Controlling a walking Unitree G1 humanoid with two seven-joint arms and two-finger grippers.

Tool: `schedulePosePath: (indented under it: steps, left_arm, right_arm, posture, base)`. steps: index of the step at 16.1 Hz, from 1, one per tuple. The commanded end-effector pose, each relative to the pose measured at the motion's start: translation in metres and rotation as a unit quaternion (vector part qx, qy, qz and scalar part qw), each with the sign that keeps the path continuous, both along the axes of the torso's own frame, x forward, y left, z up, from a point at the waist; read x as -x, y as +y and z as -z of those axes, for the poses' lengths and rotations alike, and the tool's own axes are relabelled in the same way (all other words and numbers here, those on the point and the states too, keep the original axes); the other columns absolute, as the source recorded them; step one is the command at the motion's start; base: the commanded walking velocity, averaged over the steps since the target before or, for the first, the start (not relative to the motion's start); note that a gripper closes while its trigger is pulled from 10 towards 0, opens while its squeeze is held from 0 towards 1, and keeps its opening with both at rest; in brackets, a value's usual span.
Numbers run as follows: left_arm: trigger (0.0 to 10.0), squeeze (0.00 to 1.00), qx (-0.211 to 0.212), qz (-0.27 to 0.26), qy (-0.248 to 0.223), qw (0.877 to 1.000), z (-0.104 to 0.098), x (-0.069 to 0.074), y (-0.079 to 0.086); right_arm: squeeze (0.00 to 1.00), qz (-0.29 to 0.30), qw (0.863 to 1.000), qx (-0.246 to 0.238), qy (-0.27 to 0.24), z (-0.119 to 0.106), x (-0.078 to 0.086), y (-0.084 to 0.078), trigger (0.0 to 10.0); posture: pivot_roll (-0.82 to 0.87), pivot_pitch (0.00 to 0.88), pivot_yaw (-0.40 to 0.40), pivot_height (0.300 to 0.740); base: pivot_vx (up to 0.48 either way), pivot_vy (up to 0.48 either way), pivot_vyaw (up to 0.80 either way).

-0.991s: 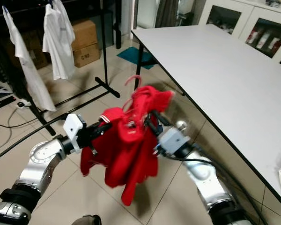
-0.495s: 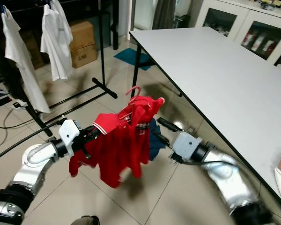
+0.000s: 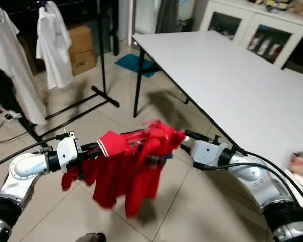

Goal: Hang hanger

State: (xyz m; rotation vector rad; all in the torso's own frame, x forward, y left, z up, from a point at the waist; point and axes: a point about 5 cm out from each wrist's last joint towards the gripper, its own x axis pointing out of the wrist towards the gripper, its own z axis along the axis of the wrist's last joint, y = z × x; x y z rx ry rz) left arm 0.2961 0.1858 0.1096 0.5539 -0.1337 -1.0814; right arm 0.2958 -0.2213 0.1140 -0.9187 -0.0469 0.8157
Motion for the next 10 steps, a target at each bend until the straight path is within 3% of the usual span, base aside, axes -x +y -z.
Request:
schedulePosePath:
  steps: [1, 2, 3, 4, 10]
  left_arm:
    - [10.0, 0.0, -0.001, 0.035, -0.043, 0.998, -0.017, -0.003, -0.01]
    - [10.0, 0.0, -0.009, 0.045, -0.049, 0.998, -0.018, -0.004, -0.011]
    - [10.0, 0.0, -0.015, 0.052, -0.051, 0.997, -0.018, -0.004, -0.013]
    - [10.0, 0.0, -0.024, 0.064, -0.053, 0.996, -0.017, -0.004, -0.015]
    - [10.0, 0.0, -0.042, 0.11, -0.056, 0.991, -0.016, -0.002, -0.026]
  right_arm:
    - [1.0, 0.001, 1.0, 0.019, 0.006, -0.001, -0.001, -0.006, 10.0]
    - [1.0, -0.001, 1.0, 0.021, 0.012, 0.001, -0.001, -0.005, 10.0]
    - [0.61, -0.007, 1.0, 0.021, 0.022, 0.004, 0.001, -0.003, 10.0]
    - [0.53, -0.014, 0.999, 0.022, 0.034, 0.008, 0.003, -0.001, 10.0]
    - [0.48, -0.024, 0.996, 0.019, 0.082, 0.029, 0.01, 0.008, 10.0]
  posture:
    - [0.12, 0.069, -0.074, 0.74]
    - [0.12, 0.067, -0.071, 0.74]
    - [0.12, 0.067, -0.071, 0.74]
    - [0.11, 0.066, -0.067, 0.74]
    - [0.11, 0.062, -0.055, 0.74]
  base:
    - [0.0, 0.0, 0.0]
    - [0.0, 0.0, 0.0]
    - [0.0, 0.0, 0.0]
    - [0.0, 0.0, 0.0]
    - [0.0, 0.0, 0.0]
